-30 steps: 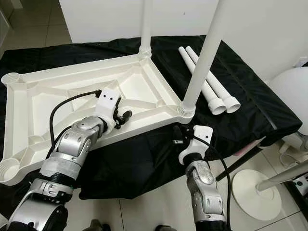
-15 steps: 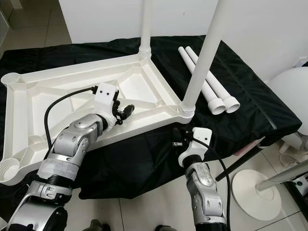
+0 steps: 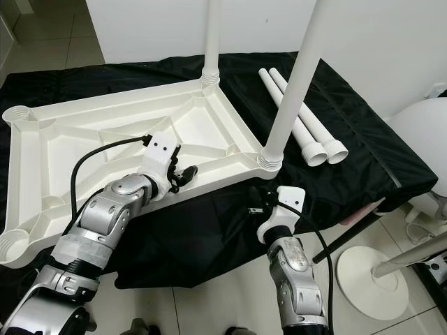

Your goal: Building children table

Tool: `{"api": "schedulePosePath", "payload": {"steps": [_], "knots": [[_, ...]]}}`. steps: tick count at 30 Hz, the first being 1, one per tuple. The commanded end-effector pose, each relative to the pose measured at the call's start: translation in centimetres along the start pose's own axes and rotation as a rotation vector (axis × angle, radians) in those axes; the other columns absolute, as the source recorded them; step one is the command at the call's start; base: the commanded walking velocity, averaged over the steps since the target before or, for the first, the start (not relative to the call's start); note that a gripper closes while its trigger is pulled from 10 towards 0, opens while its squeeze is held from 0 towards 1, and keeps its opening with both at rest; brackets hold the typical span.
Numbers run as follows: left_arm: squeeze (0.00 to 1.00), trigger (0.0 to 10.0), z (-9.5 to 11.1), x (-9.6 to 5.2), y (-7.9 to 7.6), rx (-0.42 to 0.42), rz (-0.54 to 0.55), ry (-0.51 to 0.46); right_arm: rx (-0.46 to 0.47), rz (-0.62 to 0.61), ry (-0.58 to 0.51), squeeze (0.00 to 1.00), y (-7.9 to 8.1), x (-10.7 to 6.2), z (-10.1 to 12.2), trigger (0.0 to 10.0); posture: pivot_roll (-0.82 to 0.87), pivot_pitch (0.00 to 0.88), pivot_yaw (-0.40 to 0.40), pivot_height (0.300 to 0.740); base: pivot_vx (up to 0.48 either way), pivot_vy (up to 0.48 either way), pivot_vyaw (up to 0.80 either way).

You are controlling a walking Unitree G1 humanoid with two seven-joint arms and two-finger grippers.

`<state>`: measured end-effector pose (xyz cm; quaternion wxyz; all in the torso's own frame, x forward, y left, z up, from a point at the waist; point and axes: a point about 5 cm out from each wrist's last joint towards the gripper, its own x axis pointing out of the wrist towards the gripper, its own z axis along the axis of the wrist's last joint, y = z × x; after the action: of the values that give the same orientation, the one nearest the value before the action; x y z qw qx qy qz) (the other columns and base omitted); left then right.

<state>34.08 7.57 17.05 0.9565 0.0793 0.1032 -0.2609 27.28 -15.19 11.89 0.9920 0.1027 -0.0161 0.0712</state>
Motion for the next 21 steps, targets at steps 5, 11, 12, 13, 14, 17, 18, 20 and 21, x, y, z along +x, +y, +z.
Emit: {"api": "schedulePosePath", "payload": {"steps": [5,11,12,13,14,17,18,20,21], "knots": [[0.0,10.0,-0.9,0.2,-0.8,0.051,-0.14,0.049,0.0,-0.004,0.012,0.0,-0.1,-0.3,-0.2,10.0,-0.04,0.071,-0.011,0.74,0.0,0.0,0.0],[0.0,10.0,-1.3,0.9,0.0,0.09,-0.052,0.105,-0.001,-0.004,0.01,0.0,-0.1,-0.2,-0.1,10.0,-0.05,0.068,-0.009,0.74,0.0,0.0,0.0],[0.0,10.0,-1.3,1.0,0.3,0.093,-0.027,0.118,-0.001,-0.004,0.009,0.0,-0.1,-0.1,-0.1,10.0,-0.05,0.068,-0.009,0.74,0.0,0.0,0.0],[0.0,10.0,-1.3,1.2,0.5,0.09,-0.007,0.126,-0.001,-0.005,0.009,0.0,-0.1,-0.1,-0.1,10.0,-0.05,0.068,-0.009,0.74,0.0,0.0,0.0],[0.0,10.0,-1.3,1.2,0.5,0.09,-0.007,0.126,-0.001,-0.005,0.009,0.0,-0.1,-0.1,-0.1,10.0,-0.05,0.068,-0.009,0.74,0.0,0.0,0.0],[0.0,10.0,-1.3,1.3,0.8,0.087,0.018,0.132,-0.001,-0.005,0.008,0.0,-0.1,-0.1,-0.1,10.0,-0.05,0.068,-0.007,0.74,0.0,0.0,0.0],[0.0,10.0,-1.2,1.4,1.1,0.092,0.047,0.141,-0.001,-0.006,0.007,0.0,-0.1,-0.1,-0.1,10.0,-0.05,0.069,-0.007,0.74,0.0,0.0,0.0],[0.0,10.0,-1.2,1.4,1.1,0.092,0.047,0.141,-0.001,-0.006,0.007,0.0,-0.1,-0.1,-0.1,10.0,-0.05,0.069,-0.007,0.74,0.0,0.0,0.0],[0.0,10.0,-1.0,1.5,1.4,0.092,0.067,0.146,0.0,-0.006,0.006,0.0,0.0,0.0,0.0,10.0,-0.05,0.069,-0.006,0.74,0.0,0.0,0.0]]}}
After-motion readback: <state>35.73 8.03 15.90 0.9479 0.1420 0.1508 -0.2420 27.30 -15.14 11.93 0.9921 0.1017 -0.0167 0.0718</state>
